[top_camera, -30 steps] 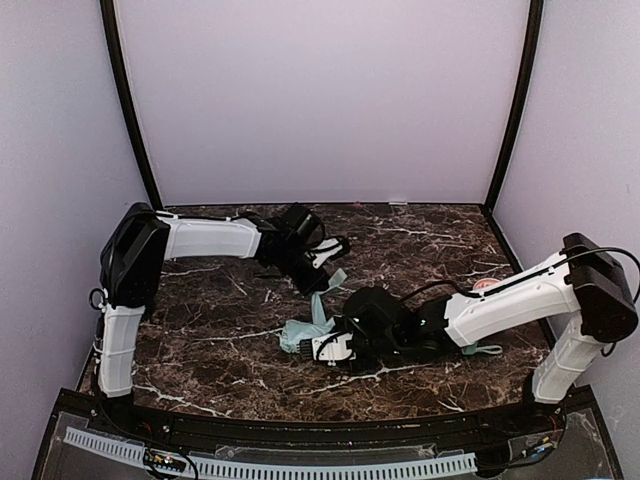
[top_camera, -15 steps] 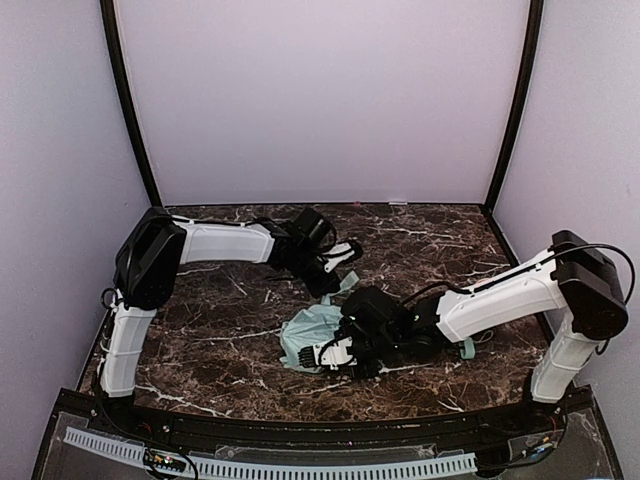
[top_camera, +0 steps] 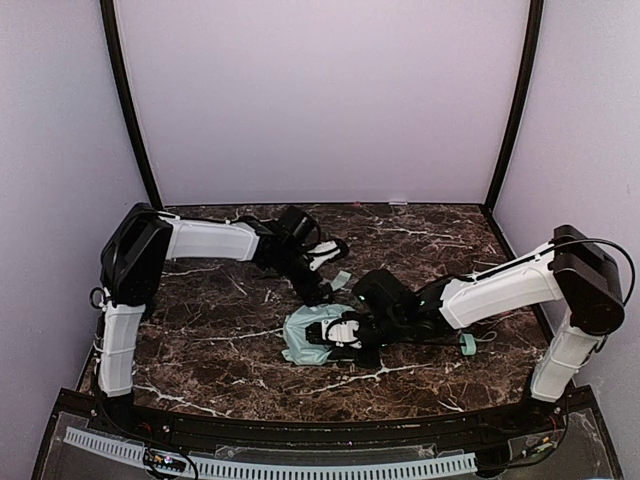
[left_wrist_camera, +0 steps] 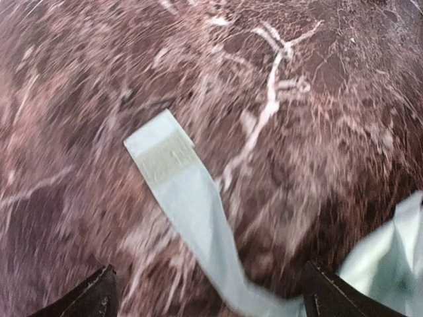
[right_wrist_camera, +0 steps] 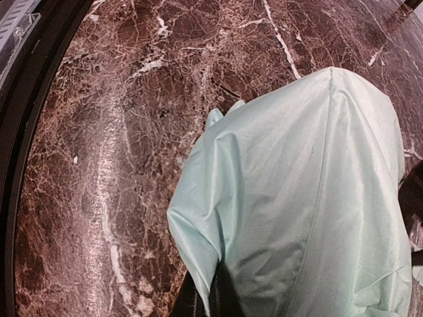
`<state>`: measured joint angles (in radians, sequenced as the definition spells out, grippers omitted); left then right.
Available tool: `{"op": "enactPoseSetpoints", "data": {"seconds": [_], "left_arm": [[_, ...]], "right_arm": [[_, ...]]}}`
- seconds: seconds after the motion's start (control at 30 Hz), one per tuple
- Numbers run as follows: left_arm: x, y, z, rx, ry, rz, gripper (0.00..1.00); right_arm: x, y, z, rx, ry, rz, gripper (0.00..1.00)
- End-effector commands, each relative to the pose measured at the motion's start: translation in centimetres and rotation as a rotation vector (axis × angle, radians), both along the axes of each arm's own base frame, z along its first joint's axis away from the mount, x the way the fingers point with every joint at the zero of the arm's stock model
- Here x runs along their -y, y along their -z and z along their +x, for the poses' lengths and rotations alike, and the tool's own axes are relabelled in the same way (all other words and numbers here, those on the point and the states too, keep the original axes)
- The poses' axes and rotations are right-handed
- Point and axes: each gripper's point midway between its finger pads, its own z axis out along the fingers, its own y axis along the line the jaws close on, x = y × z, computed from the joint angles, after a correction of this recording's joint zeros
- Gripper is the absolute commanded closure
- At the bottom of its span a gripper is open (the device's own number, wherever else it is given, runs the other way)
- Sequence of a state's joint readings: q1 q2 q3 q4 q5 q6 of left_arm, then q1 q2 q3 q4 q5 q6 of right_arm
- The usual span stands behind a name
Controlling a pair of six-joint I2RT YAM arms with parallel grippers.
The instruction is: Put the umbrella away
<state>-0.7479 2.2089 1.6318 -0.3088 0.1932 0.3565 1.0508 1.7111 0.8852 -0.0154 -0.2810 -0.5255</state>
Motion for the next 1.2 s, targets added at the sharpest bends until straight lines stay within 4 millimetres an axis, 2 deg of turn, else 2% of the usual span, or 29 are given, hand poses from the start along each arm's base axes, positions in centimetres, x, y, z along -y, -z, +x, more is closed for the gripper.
{"op": "enactPoseSetpoints", "data": {"seconds": [0.0, 0.1, 0.13, 0.2, 0.27, 0.33, 0.37, 0.43, 0.5, 0.67, 0.77, 0.87, 1.03, 1.13, 1.17], "left_arm": [[-3.7, -11.5, 3.0, 0.181, -0.086, -0.223, 0.01], [-6.7, -15.9, 2.1, 0.306, -0.069, -0.321, 0.01], [-7.1, -16.4, 0.6, 0.338, -0.011, -0.328, 0.01], [-6.9, -17.0, -4.1, 0.337, 0.17, -0.378, 0.01], [-6.3, -16.4, -9.7, 0.31, 0.363, -0.423, 0.01], [-5.8, -14.9, -14.6, 0.334, 0.538, -0.418, 0.01], [-5.6, -13.9, -16.3, 0.361, 0.591, -0.396, 0.01], [-5.2, -12.5, -18.0, 0.394, 0.63, -0.368, 0.01], [-4.7, -11.4, -18.5, 0.365, 0.646, -0.347, 0.01], [-3.1, -8.2, -18.0, 0.383, 0.654, -0.289, 0.01], [-2.4, -6.7, -15.7, 0.473, 0.581, -0.253, 0.01], [-2.0, -4.2, -14.8, 0.428, 0.577, -0.185, 0.01], [-2.7, 0.0, -16.3, 0.257, 0.626, -0.105, 0.02], [-3.9, 1.9, -17.1, 0.159, 0.63, -0.027, 0.15], [-4.4, 2.6, -17.4, 0.126, 0.629, -0.001, 0.19]], "right_arm": [[0.0, -0.7, -0.4, -0.037, 0.001, 0.033, 1.0], [0.1, -0.7, -0.3, -0.047, 0.006, 0.034, 1.0], [0.2, -0.6, -0.3, -0.05, 0.009, 0.032, 1.0], [0.2, -0.7, -0.3, -0.06, 0.01, 0.036, 1.0], [0.1, -0.9, -0.3, -0.076, 0.01, 0.049, 1.0], [0.0, -1.2, -0.2, -0.108, 0.01, 0.065, 1.0], [0.0, -1.3, -0.2, -0.128, 0.011, 0.073, 1.0], [0.1, -1.3, -0.2, -0.178, 0.008, 0.09, 1.0], [0.3, -1.0, -0.1, -0.22, 0.008, 0.091, 1.0], [0.6, -0.9, 0.2, -0.288, 0.013, 0.114, 1.0], [0.7, -1.2, 0.1, -0.282, -0.005, 0.123, 1.0], [0.6, -1.7, 0.0, -0.267, -0.03, 0.139, 1.0], [0.4, -2.2, 0.0, -0.263, -0.048, 0.146, 1.0], [0.4, -2.6, 0.3, -0.269, -0.028, 0.162, 0.99], [0.4, -3.0, 0.7, -0.264, -0.013, 0.175, 0.93]]}}
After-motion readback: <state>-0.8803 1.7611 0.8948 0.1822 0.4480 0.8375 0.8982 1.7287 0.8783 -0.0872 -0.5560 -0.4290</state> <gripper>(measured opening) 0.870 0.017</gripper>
